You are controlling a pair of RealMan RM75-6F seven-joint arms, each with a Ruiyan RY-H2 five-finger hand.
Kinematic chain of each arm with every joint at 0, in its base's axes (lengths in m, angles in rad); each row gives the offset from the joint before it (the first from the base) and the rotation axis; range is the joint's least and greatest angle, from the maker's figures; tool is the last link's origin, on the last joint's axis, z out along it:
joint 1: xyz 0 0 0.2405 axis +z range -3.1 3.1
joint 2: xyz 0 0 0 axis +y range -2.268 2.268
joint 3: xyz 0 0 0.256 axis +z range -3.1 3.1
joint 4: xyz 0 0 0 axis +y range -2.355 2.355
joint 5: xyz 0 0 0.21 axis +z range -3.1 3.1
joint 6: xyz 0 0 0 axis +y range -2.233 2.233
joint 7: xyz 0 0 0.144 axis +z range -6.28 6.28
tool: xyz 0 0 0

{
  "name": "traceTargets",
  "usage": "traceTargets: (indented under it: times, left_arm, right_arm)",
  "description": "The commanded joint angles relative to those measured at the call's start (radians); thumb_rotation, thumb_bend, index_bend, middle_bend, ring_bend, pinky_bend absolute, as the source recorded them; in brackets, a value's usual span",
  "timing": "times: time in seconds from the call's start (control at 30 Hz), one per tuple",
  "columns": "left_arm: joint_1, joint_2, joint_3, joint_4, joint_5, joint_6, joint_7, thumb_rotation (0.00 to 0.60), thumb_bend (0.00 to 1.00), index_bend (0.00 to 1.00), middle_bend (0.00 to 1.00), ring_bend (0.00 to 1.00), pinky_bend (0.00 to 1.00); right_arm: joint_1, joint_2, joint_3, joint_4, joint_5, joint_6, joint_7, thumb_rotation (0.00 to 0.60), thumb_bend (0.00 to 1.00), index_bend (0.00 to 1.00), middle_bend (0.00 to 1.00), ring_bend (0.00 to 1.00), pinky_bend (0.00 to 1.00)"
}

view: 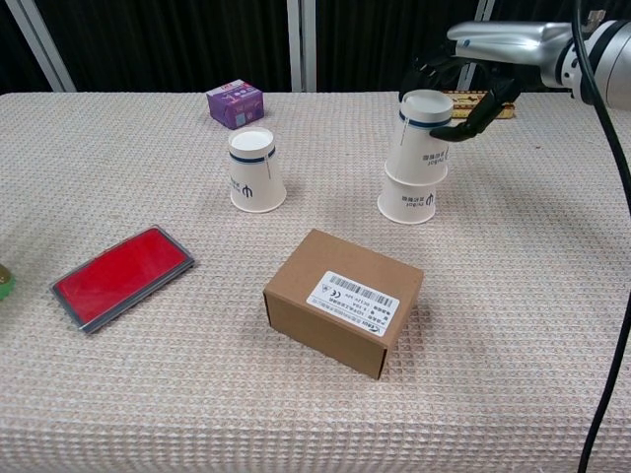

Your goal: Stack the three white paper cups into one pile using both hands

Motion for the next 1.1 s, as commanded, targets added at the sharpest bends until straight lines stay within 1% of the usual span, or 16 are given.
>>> traceTargets:
  times: [0.03,0.07,0.1,0.17,0.23,0.33,0.43,0.53,0.67,0.8,1.0,1.1]
  left_arm:
    - [-0.006,0.003,-0.004,-0.001,0.001,-0.006,-0.008,0.600,0.15,0.29,0.15,0.09,0.11]
    - [-0.010,0.005,-0.005,-0.003,0.001,-0.010,-0.012,0.600,0.15,0.29,0.15,0.09,0.11]
    - [-0.016,0.009,-0.009,-0.006,0.002,-0.016,-0.017,0.600,0.15,0.29,0.15,0.09,0.11]
    - [-0.030,0.017,-0.018,-0.012,0.003,-0.026,-0.028,0.600,0.15,0.29,0.15,0.09,0.11]
    - [-0.052,0.029,-0.032,-0.018,0.005,-0.042,-0.044,0.600,0.15,0.29,0.15,0.09,0.11]
    - [-0.096,0.048,-0.056,-0.030,0.006,-0.083,-0.068,0.600,0.15,0.29,0.15,0.09,0.11]
    - [-0.155,0.056,-0.082,-0.041,-0.001,-0.149,-0.103,0.600,0.15,0.29,0.15,0.09,0.11]
    - [-0.226,0.044,-0.113,-0.038,-0.018,-0.231,-0.133,0.600,0.15,0.29,0.15,0.09,0.11]
    - [-0.327,-0.001,-0.161,-0.017,-0.061,-0.343,-0.126,0.600,0.15,0.27,0.15,0.09,0.11]
    - [-0.426,-0.053,-0.204,0.015,-0.129,-0.466,-0.099,0.600,0.15,0.24,0.14,0.09,0.11]
    - [-0.552,-0.147,-0.244,0.081,-0.241,-0.622,-0.029,0.600,0.15,0.15,0.12,0.09,0.11]
    - [-0.598,-0.192,-0.258,0.113,-0.298,-0.673,-0.001,0.600,0.15,0.13,0.11,0.09,0.11]
  right_arm:
    - [0.014,-0.009,-0.024,0.011,0.032,-0.036,-0.037,0.600,0.23,0.10,0.13,0.04,0.10]
    - [0.014,-0.009,-0.030,0.011,0.039,-0.041,-0.048,0.600,0.21,0.05,0.09,0.01,0.08]
    - [0.011,-0.007,-0.039,0.009,0.047,-0.042,-0.060,0.600,0.20,0.02,0.06,0.00,0.07]
    - [0.001,0.002,-0.049,-0.002,0.055,-0.031,-0.073,0.600,0.19,0.00,0.02,0.00,0.05]
    - [-0.025,0.027,-0.056,-0.030,0.053,0.010,-0.077,0.600,0.18,0.00,0.00,0.00,0.03]
    - [-0.085,0.081,-0.065,-0.087,0.026,0.099,-0.054,0.600,0.18,0.00,0.00,0.00,0.03]
    - [-0.162,0.148,-0.083,-0.143,-0.017,0.203,-0.018,0.600,0.18,0.00,0.00,0.00,0.03]
    - [-0.243,0.206,-0.105,-0.179,-0.060,0.309,0.025,0.600,0.18,0.00,0.00,0.00,0.03]
    - [-0.347,0.263,-0.136,-0.204,-0.111,0.438,0.082,0.600,0.18,0.00,0.00,0.00,0.03]
    - [-0.420,0.287,-0.163,-0.202,-0.155,0.524,0.122,0.600,0.18,0.00,0.00,0.00,0.03]
    - [-0.492,0.287,-0.181,-0.170,-0.179,0.587,0.176,0.600,0.18,0.00,0.00,0.00,0.03]
    - [-0.510,0.279,-0.181,-0.151,-0.186,0.599,0.203,0.600,0.18,0.00,0.00,0.00,0.03]
